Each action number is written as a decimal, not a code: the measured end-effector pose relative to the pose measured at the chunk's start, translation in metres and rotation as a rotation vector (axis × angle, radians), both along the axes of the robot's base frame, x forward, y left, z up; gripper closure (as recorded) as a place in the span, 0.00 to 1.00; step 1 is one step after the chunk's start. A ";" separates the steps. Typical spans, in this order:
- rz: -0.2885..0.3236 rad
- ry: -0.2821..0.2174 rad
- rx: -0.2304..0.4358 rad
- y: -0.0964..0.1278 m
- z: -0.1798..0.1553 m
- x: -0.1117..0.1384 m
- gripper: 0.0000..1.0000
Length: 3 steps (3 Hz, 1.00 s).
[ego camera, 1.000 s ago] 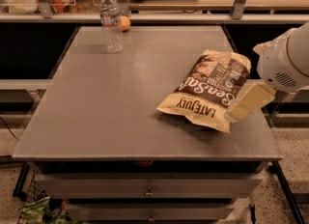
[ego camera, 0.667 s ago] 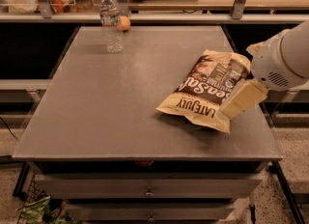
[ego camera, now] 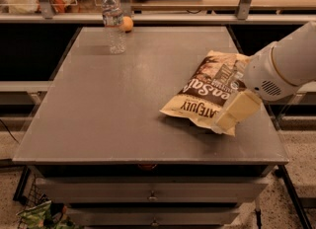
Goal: Move brown chip bag near water bottle
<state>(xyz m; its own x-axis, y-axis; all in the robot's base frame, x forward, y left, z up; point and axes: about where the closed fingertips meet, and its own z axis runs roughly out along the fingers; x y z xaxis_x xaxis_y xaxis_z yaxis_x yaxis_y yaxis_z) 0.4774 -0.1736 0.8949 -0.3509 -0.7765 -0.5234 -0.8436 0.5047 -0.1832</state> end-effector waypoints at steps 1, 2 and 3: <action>0.016 0.041 0.022 0.011 -0.021 0.006 0.00; 0.030 0.073 0.035 0.023 -0.043 0.022 0.00; 0.042 0.085 0.033 0.033 -0.056 0.037 0.18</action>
Offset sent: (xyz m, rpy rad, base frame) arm 0.0452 0.0362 -0.0718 0.0546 0.1144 0.0432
